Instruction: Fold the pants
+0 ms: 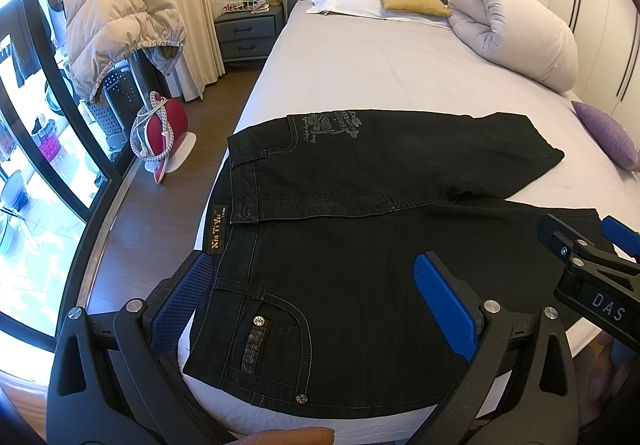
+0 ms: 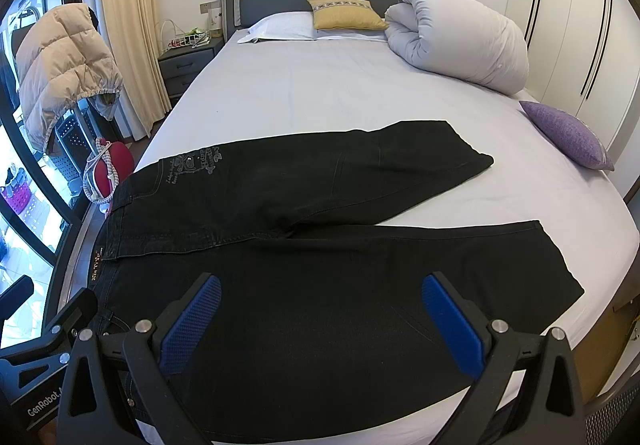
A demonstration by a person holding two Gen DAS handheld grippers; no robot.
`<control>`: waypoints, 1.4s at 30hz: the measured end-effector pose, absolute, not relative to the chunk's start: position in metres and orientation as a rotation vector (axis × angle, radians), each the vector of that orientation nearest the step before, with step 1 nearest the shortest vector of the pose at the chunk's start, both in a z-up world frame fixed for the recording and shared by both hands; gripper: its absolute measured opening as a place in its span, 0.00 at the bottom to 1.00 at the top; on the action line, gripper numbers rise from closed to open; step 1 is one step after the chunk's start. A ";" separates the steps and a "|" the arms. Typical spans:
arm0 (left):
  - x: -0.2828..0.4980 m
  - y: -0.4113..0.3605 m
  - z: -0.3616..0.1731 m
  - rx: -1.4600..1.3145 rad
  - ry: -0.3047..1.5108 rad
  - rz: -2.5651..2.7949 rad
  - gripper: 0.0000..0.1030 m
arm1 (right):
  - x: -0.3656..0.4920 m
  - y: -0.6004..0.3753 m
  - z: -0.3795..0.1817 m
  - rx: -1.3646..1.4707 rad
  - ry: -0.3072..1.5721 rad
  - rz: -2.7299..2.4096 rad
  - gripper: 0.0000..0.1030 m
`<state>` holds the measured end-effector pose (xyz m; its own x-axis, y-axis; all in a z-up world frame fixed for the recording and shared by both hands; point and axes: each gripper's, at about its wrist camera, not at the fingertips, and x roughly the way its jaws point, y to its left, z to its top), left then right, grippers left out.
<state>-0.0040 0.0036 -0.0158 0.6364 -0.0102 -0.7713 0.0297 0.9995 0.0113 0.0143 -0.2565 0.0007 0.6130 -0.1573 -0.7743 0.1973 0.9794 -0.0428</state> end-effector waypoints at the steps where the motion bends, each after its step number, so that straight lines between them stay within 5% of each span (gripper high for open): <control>1: -0.004 0.004 -0.016 0.024 0.881 -0.023 1.00 | 0.014 -0.257 0.001 0.048 0.888 -0.205 1.00; 42: -0.010 0.014 -0.031 0.040 0.821 0.001 1.00 | 0.013 -0.261 -0.015 0.052 0.897 -0.195 1.00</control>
